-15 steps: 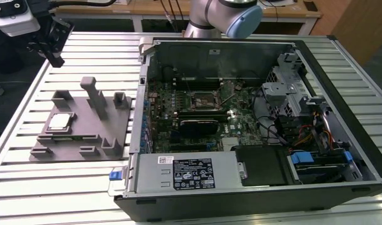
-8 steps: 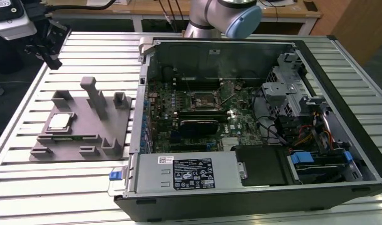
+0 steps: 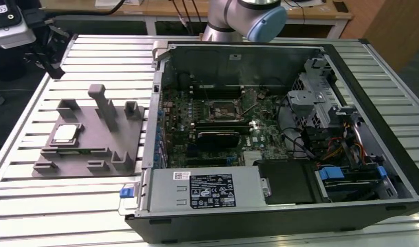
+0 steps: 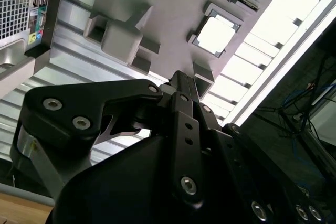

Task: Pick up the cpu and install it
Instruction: 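Reach for the cpu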

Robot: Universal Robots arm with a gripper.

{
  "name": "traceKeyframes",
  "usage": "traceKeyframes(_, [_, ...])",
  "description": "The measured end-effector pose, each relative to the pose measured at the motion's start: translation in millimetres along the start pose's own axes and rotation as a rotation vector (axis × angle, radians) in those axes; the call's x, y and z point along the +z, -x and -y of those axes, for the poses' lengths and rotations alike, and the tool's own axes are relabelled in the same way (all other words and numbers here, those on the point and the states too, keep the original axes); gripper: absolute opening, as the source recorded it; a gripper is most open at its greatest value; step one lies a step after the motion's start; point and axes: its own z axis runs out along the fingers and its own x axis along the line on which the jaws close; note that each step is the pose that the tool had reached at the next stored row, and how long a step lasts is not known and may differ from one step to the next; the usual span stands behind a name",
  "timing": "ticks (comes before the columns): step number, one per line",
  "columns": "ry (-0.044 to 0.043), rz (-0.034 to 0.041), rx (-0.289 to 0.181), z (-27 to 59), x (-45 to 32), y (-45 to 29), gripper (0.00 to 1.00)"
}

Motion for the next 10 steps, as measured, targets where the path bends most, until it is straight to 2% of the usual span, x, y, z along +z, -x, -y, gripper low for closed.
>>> traceKeyframes(3, [0.0000,0.0000,0.000,-0.3,4.6,-2.7,0.11])
traceKeyframes(10, [0.0001,0.0001,0.000,-0.6,16.0,-3.4,0.11])
